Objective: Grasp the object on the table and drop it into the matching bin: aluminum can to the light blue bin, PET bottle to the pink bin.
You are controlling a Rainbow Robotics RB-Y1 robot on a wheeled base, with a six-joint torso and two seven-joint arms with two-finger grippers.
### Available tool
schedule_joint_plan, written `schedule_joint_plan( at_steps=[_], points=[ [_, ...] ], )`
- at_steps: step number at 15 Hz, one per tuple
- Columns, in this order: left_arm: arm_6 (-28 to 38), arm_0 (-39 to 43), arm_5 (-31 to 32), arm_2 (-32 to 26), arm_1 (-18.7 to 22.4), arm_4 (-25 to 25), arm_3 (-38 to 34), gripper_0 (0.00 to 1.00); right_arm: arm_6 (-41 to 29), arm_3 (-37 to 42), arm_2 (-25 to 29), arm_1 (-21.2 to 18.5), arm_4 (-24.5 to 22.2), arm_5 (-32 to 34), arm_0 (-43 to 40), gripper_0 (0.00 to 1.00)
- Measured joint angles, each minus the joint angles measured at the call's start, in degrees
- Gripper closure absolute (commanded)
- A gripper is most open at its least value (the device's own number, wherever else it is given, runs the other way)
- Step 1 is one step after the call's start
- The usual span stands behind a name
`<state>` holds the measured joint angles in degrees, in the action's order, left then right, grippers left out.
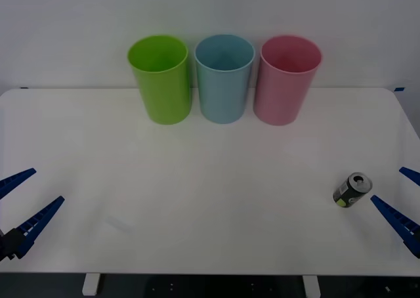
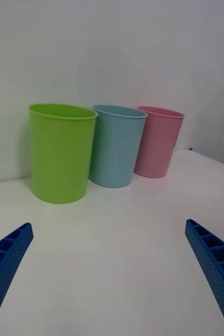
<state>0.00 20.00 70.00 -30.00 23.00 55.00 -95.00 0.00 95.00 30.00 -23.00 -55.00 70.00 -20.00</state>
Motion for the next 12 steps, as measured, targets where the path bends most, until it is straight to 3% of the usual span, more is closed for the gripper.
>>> schedule_joint_plan(
  at_steps=[4,12],
  points=[
    [0.0,0.0,0.0,0.0,0.0,0.0,0.0,0.0,0.1,-0.9,-0.5,0.5,0.1,-0.3,-0.6,0.0],
    [0.0,0.0,0.0,0.0,0.0,0.0,0.0,0.0,1.1,-1.0,-2.7,-2.9,5.2,-3.8,-5.0,0.0]
  ],
)
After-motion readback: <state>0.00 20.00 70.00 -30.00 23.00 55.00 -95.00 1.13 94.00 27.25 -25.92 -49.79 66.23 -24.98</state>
